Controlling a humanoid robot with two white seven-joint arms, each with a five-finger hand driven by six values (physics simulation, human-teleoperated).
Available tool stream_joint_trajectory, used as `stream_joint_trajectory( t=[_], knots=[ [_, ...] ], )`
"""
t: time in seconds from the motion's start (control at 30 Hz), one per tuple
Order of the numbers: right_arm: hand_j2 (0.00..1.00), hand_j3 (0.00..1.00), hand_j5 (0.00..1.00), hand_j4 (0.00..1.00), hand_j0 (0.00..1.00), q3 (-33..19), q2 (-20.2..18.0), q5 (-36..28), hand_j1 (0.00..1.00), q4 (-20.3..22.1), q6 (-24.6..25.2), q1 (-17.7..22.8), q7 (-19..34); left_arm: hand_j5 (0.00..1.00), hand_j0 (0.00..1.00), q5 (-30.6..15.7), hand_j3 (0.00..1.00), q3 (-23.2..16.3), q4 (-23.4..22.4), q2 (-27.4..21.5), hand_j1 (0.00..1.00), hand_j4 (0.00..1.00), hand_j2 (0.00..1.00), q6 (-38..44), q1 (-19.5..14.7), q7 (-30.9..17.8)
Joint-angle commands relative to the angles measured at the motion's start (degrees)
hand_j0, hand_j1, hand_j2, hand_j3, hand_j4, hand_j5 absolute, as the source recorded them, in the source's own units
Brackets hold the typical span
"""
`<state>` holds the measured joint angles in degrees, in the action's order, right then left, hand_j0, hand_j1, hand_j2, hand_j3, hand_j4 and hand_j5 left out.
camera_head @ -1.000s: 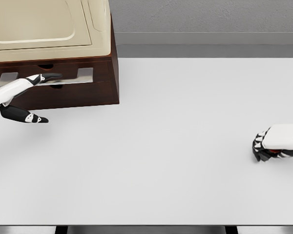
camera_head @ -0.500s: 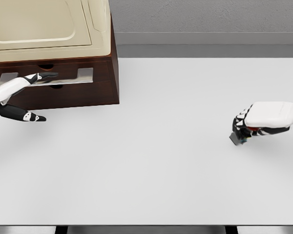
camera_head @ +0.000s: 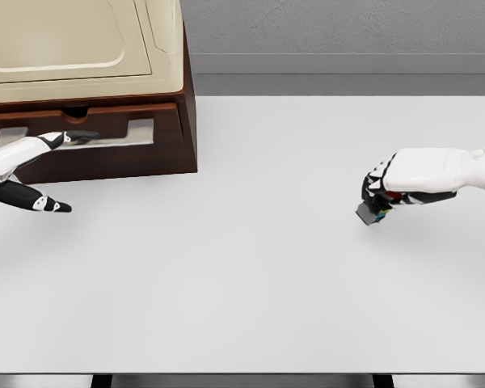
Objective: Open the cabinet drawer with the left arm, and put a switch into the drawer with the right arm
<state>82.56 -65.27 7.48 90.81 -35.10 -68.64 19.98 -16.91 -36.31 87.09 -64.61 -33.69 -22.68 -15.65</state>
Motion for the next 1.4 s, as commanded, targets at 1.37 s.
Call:
stream_joint_trajectory(
  t=[1.37],
  knots=[
    [0.49,0.49,0.49,0.49,0.49,-1.4,14.2,-6.0,0.49,-0.5,0.1,-6.9,1.1,1.0,1.0,-4.7,1.0,0.9,2.5,-6.2,1.0,1.0,1.0,-1.3,1.7,-2.6]
  ],
)
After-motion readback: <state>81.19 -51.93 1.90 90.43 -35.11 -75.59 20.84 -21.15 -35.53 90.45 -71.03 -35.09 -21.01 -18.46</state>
